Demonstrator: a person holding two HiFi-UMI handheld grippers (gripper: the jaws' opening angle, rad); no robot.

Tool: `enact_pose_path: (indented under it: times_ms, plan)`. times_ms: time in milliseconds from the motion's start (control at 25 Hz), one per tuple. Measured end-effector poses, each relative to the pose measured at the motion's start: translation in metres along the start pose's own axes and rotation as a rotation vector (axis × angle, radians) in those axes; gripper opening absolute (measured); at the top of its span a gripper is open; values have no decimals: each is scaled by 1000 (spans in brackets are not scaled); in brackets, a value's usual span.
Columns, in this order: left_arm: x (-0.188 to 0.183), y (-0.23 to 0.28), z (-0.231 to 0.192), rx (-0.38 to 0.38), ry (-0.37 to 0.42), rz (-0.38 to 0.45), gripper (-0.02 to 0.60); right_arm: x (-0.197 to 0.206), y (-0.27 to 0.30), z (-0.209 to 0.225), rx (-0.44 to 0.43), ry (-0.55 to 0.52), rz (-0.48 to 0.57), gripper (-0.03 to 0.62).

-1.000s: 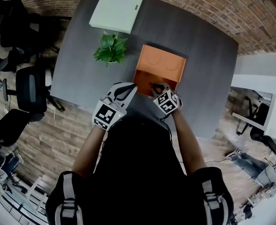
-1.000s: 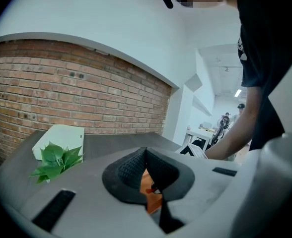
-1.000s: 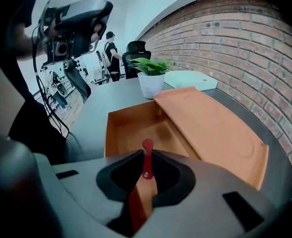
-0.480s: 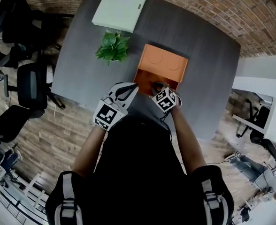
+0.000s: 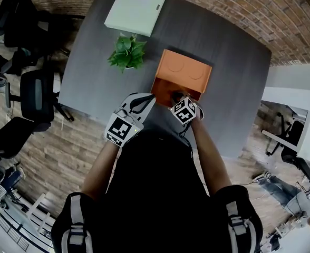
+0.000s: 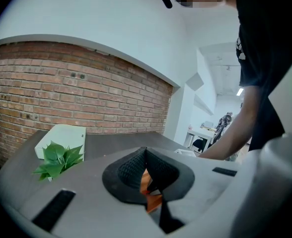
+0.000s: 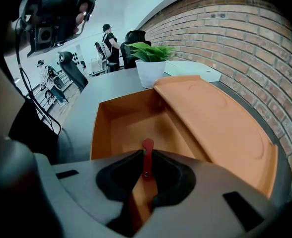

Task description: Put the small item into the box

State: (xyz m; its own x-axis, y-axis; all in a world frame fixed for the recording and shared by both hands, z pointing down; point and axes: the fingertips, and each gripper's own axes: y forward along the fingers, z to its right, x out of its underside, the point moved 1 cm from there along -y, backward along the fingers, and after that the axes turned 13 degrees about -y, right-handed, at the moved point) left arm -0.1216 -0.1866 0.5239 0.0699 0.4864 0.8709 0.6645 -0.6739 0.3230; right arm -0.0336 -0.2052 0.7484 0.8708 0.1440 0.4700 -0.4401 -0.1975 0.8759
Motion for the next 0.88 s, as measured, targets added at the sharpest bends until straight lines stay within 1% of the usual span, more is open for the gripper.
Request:
enact_pose_path:
  times_ms: [360, 640, 760, 880]
  plan:
    - [0, 1, 4, 9, 8, -5, 23, 6, 5, 1, -7, 26, -29, 67]
    - [0, -1, 8, 14, 10, -5, 23, 3, 1, 1, 11, 20, -11, 71]
    - [1, -2, 8, 12, 12, -4, 23, 3, 1, 2, 17, 21, -4, 89]
    - [1, -3, 9, 13, 13, 4, 23, 4, 0, 2, 20, 22, -4, 94]
